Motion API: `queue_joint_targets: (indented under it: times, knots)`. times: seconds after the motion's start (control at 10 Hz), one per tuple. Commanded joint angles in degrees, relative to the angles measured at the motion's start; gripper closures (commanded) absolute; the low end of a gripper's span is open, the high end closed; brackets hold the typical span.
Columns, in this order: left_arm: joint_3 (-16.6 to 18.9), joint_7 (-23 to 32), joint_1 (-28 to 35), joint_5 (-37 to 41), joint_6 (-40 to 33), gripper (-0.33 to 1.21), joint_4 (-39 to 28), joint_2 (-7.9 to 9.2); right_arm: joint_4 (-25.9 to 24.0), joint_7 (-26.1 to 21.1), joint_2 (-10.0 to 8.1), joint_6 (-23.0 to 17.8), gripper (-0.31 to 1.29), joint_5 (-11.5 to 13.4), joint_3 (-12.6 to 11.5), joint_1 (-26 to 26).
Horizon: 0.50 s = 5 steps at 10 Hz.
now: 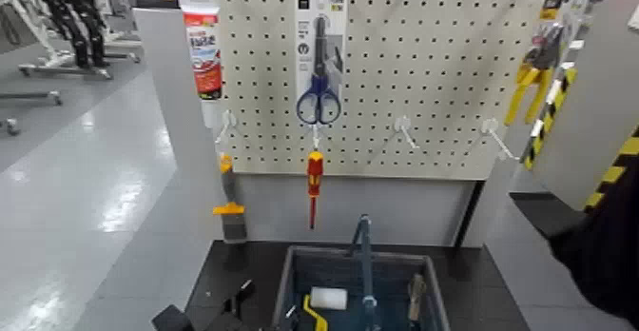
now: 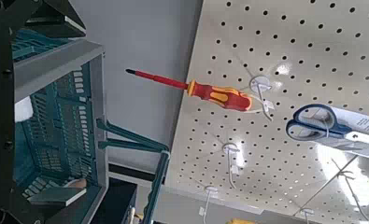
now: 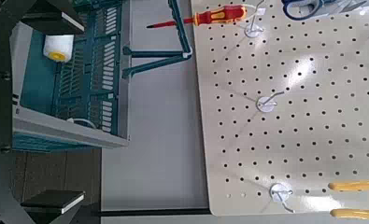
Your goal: Put the black wrench into the crate.
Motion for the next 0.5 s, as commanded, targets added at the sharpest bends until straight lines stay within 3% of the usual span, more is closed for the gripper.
queue_joint_targets:
  times: [0.1, 0.5]
  knots:
    - [0.7, 0.2, 1.0, -0.2, 0.3, 0.11, -0.5, -0.37, -0.7, -0.2, -0.05, 0.3, 0.07, 0.0, 0.1, 0.0]
    - [2.0, 0.4, 2.7, -0.7, 2.0, 0.11, -2.3, -0.89, -0.6, -1.8, -0.05, -0.9, 0.07, 1.5, 0.7, 0.0]
